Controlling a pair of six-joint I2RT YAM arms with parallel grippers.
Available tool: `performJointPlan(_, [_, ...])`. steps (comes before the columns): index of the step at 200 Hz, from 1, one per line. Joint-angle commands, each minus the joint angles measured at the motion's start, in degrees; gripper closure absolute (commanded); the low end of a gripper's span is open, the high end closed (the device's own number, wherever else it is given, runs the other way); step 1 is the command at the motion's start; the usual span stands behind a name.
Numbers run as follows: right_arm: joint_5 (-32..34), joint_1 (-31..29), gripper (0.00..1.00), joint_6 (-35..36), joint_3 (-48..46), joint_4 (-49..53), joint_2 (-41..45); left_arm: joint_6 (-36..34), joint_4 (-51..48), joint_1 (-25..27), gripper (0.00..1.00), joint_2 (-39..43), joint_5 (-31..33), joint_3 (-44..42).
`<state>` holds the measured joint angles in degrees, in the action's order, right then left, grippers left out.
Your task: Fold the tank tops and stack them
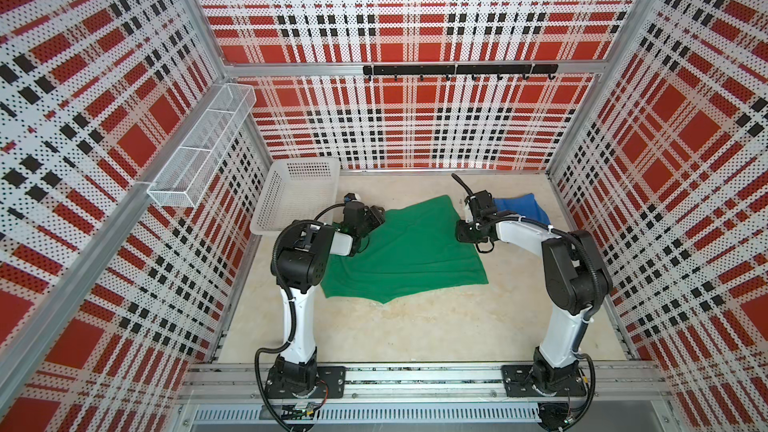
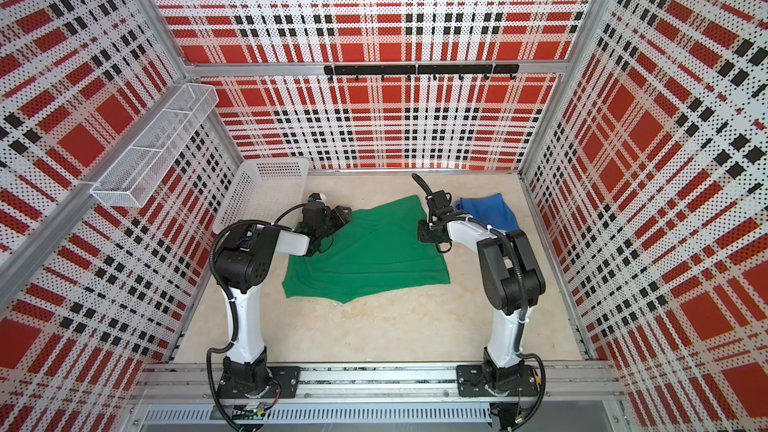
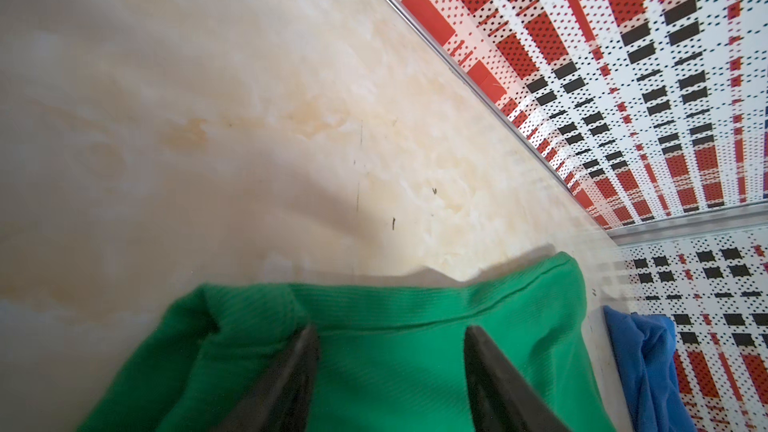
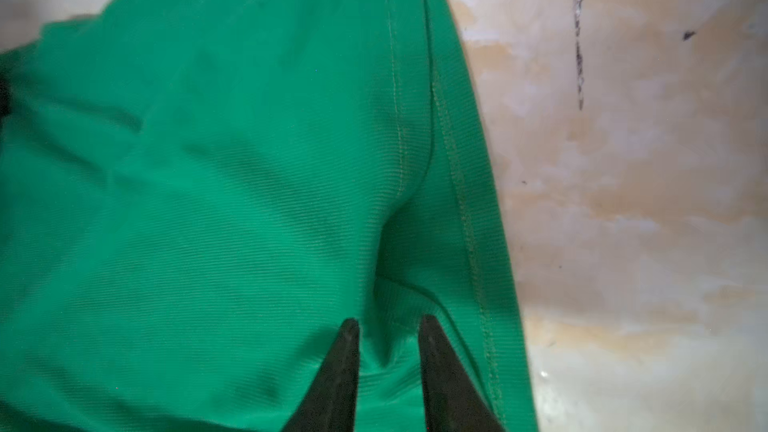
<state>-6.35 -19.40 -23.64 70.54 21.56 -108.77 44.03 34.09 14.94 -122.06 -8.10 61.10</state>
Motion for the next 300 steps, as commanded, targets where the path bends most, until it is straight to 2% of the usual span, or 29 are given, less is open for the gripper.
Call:
performJointPlan(1, [1.36, -1.68, 0.69, 0.56, 1.97, -0.91, -1.55, -0.87, -5.87, 0.19, 0.39, 0.01, -0.08, -0.32])
performJointPlan(41, [10.39, -0.80, 0.68, -1.41, 1.96, 1.43, -5.22, -1.29, -6.56, -0.29, 0.39, -1.32, -0.16, 0.98])
performJointPlan(70, [12.38, -0.20, 0.62, -2.22, 0.43, 2.40, -1.41, -2.13, -7.41, -0.34, 0.38, -0.71, -0.47, 1.64])
performJointPlan(94, [9.08, -0.21, 0.48, -1.50, -1.83, 2.44, 6.11, -4.39, -9.32, -0.27, 0.22, 2.29, -1.48, 2.66])
performJointPlan(122, [7.07, -0.20, 0.36, -1.54, -8.16, 2.44, 17.51, -6.91, -12.03, 0.48, 0.04, 8.47, -1.71, 3.41])
performJointPlan(139, [4.74, -0.12, 0.27, -1.35, -12.89, 2.77, 23.61, -8.75, -15.43, 1.58, 0.01, 12.83, -0.95, 4.10])
performJointPlan(164, [1.60, 0.06, 0.32, -1.05, -16.18, 9.81, 27.28, -12.95, -24.79, 4.81, 0.02, 22.60, 3.47, 3.24])
performJointPlan(186, [0.72, 0.06, 0.37, -3.13, -21.97, 12.16, 32.84, -13.39, -34.23, 8.47, 0.00, 34.96, 9.07, -4.21])
performJointPlan(206, [0.54, 0.19, 0.40, -5.22, -27.18, 12.87, 38.35, -8.43, -38.74, 10.62, 0.05, 48.01, 8.96, -16.78])
performJointPlan(221, [-0.06, 0.32, 0.42, -6.03, -29.59, 14.14, 40.78, -2.36, -41.72, 12.74, 0.13, 57.56, 8.54, -25.63])
performJointPlan(247, [-0.40, 1.29, 0.45, -6.59, -32.05, 15.95, 42.23, 10.64, -45.73, 20.63, 0.28, 70.30, 8.47, -36.47])
performJointPlan(273, [-1.14, 3.48, 0.46, -7.07, -33.25, 15.67, 44.15, 20.87, -44.77, 29.73, 0.38, 73.80, 9.39, -42.74])
performJointPlan(300, [-0.95, 3.97, 0.46, -7.61, -33.40, 15.02, 45.70, 24.77, -42.63, 32.92, 0.44, 71.99, 9.77, -45.42])
